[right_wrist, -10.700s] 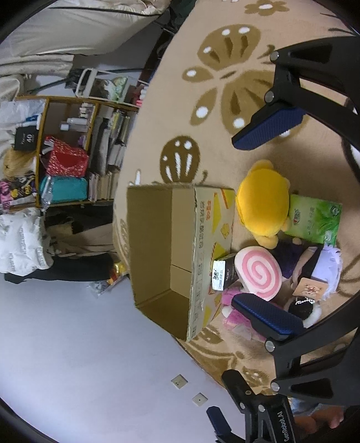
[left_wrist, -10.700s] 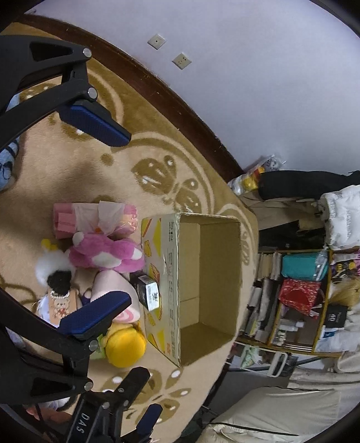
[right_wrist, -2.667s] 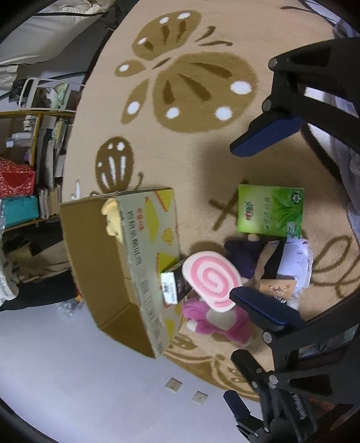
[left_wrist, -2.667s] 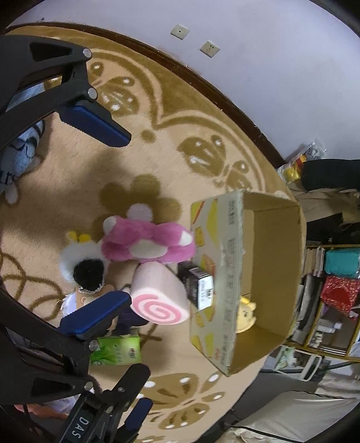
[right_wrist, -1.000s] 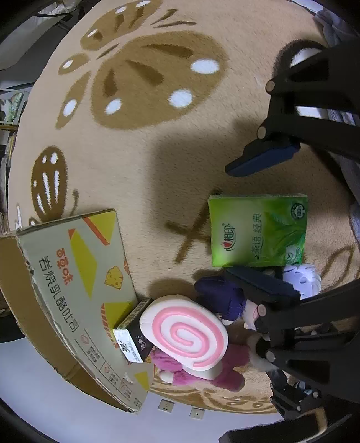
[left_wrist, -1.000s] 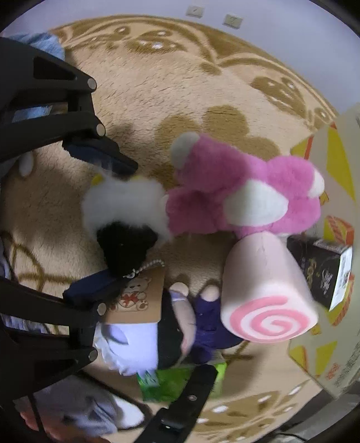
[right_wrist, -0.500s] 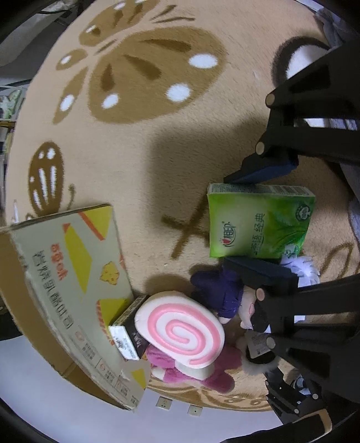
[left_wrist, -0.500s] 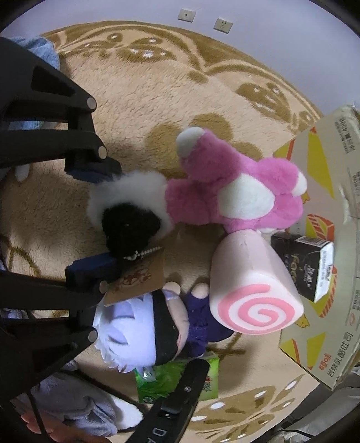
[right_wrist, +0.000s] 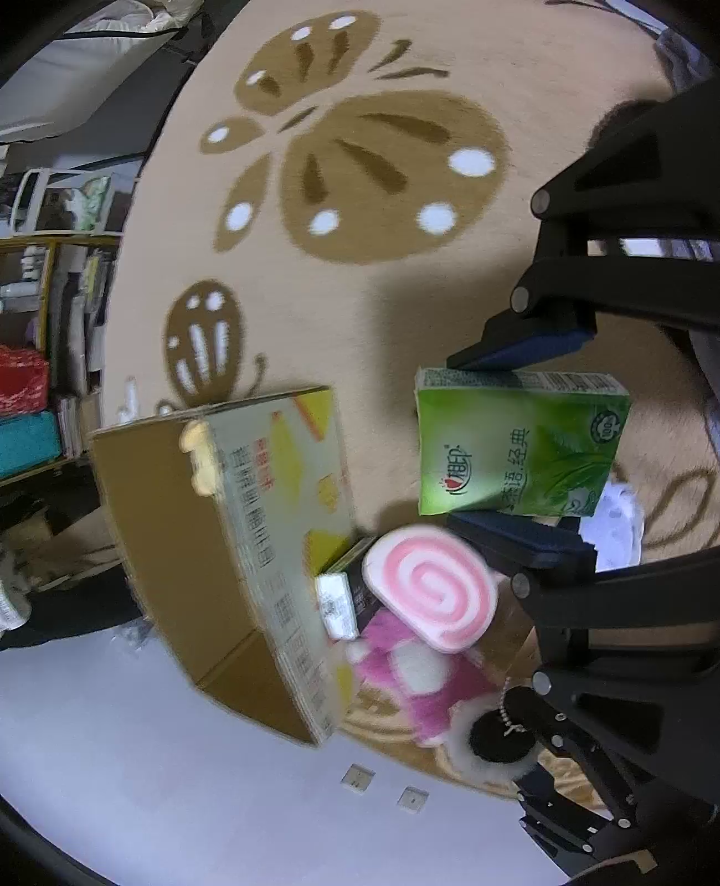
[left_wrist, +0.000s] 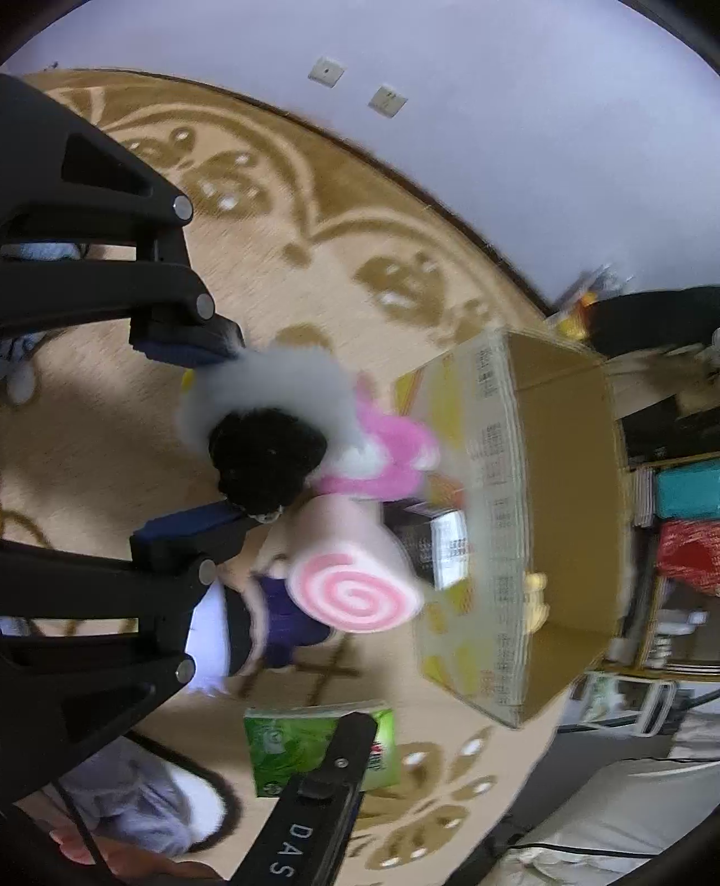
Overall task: Organize soft objects
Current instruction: 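Carry both held items into the cardboard box and open both tools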
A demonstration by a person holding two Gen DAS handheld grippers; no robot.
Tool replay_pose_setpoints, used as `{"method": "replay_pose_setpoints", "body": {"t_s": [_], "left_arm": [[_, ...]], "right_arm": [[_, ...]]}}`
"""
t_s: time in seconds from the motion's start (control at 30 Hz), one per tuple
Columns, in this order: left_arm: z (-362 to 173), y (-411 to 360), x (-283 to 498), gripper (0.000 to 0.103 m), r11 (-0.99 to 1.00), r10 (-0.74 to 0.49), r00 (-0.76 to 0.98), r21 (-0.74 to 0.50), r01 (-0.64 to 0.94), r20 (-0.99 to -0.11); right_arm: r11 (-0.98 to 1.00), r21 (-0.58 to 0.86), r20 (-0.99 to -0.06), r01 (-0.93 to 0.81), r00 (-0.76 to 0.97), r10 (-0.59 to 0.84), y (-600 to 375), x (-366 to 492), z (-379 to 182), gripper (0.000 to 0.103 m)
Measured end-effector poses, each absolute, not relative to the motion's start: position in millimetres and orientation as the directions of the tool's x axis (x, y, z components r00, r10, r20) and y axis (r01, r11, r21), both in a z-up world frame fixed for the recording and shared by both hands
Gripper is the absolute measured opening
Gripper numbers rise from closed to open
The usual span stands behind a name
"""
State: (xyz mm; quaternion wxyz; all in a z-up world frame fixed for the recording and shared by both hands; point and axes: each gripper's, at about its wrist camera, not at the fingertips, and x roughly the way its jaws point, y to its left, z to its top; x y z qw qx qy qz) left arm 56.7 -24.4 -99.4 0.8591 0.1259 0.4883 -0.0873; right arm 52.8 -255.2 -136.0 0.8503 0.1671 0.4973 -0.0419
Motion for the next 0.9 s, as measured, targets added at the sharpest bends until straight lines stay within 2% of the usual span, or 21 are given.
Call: {"method": "replay_pose_setpoints", "body": {"t_s": [0.27, 0.53, 0.9], "left_arm": [[-66, -7, 70, 0.041, 0.967, -0.057, 0.612, 0.108, 0.229, -0.788], [-40, 3, 86, 0.042, 0.970, -0.043, 0.706, 0.141, 0.200, -0.707], [-23, -1, 122, 0.041, 0.969, -0.044, 0.762, 0.159, 0.190, -0.646]], "right_arm": [[0.922, 0.315, -0.795, 0.225, 0.592, 0.127, -264, 51, -109, 0.052], [0.914, 0.344, -0.756, 0.214, 0.641, 0.134, -268, 58, -94, 0.052], [0.917, 0.362, -0.697, 0.170, 0.703, 0.145, -267, 78, -74, 0.052]]}}
